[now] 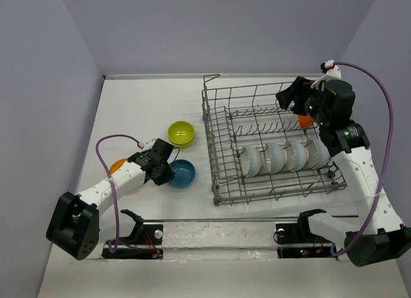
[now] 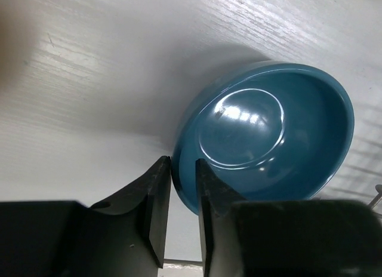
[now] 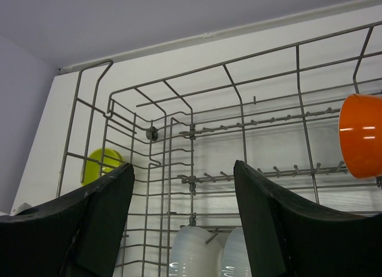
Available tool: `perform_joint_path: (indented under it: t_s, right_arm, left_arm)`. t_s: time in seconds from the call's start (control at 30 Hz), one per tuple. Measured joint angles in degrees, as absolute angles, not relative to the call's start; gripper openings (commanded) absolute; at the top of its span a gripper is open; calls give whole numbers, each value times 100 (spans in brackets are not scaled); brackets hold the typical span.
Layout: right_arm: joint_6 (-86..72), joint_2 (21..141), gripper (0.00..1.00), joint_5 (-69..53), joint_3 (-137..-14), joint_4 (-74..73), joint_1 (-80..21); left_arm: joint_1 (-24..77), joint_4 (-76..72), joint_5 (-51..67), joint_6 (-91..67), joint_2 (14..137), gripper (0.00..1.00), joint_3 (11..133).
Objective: Load the bowls into the dish rack
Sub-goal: Pick up the bowl from the center of the board, then pass from the left arm to the right
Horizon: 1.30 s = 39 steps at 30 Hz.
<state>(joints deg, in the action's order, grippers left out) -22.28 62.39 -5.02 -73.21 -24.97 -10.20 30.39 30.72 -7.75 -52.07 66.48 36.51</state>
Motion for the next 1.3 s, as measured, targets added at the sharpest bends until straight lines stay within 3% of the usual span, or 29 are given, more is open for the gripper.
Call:
perform_joint_path:
  t_s: [0.13, 0.33, 0.77, 0.97, 1.3]
  right_arm:
    - [-2228, 6243, 73, -506, -7321, -2497, -1020]
    - [-2230, 6285, 73, -526, -7321, -2493, -1020]
    - [-2252, 6838, 69, -718, -7684, -2576, -1057]
    - [-2250, 7542, 67, -690, -8715, -2838, -1428]
    - [-1997, 9111, 62, 438, -11336, -3470, -3343]
  left_arm:
    - [3039, 3059, -812, -5118, 6707, 0, 3693]
    - [3039, 3417, -923, -4967, 6676, 0, 4147]
    - [3041, 4654, -1712, -4379, 6173, 0, 6637]
    - [3039, 4453, -2117, -3776, 6632, 0, 8086]
    - [3065, 3476, -2003, -2989, 8079, 0, 9472]
